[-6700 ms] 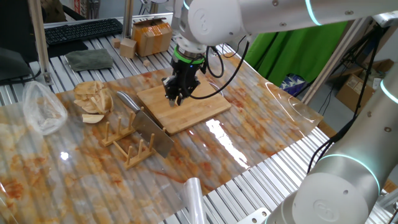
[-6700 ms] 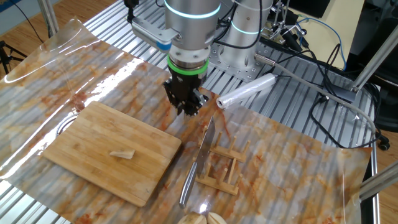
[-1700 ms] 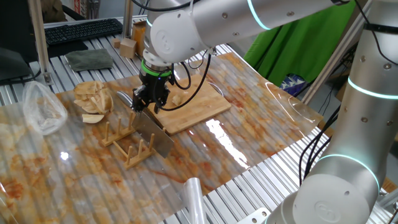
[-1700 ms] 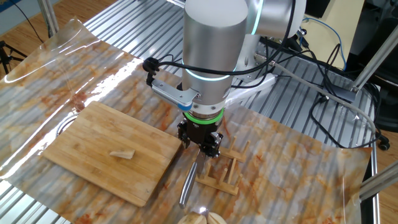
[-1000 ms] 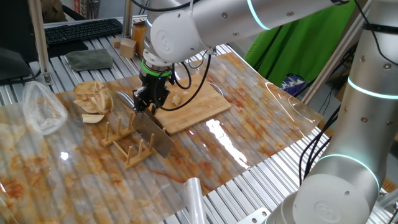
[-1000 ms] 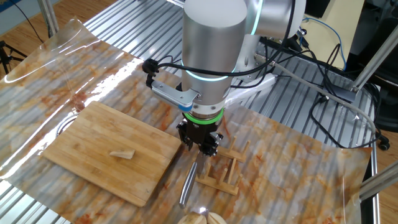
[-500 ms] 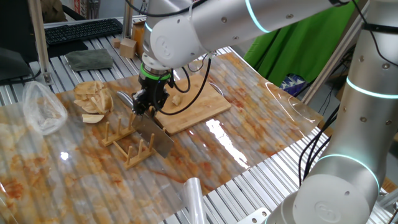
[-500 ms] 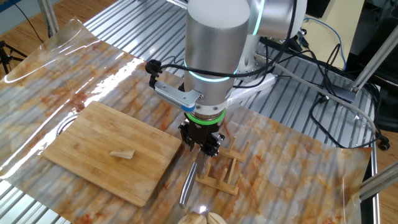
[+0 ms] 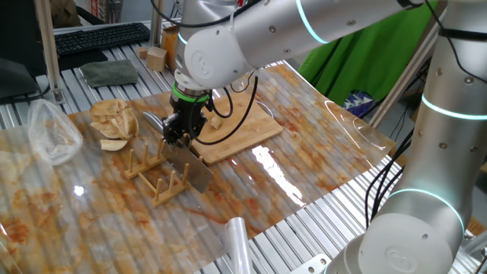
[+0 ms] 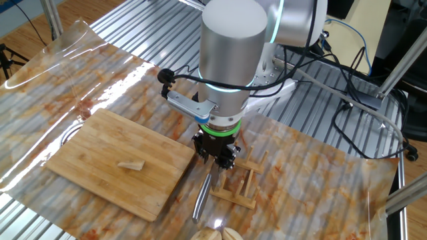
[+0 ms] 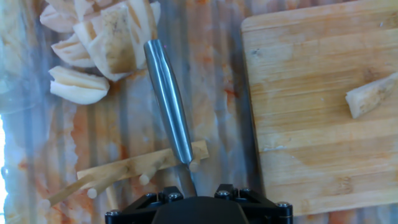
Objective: Slice the lotus root
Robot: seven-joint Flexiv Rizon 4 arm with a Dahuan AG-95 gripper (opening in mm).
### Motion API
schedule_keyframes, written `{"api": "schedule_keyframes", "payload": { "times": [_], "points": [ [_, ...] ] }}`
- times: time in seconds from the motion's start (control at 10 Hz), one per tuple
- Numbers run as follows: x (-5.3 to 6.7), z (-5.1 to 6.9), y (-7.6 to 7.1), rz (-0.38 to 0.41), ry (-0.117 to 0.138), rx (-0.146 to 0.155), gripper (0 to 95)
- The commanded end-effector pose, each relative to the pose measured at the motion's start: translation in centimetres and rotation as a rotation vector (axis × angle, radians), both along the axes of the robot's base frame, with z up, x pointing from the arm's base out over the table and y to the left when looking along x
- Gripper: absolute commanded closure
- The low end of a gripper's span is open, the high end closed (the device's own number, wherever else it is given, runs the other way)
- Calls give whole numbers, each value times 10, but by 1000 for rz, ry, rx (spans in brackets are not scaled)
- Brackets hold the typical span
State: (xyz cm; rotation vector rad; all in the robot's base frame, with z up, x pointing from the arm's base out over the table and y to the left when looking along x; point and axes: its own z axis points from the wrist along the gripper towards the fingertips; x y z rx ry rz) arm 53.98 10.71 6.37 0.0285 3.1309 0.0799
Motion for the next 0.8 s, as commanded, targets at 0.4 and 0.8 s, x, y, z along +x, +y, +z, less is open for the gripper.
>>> {"api": "schedule_keyframes", "payload": {
  "times": [0.4,0.8],
  "points": [
    [3,-8,-1,41,-2,2,570],
    [6,-15,-3,70,-2,0,570]
  ]
}}
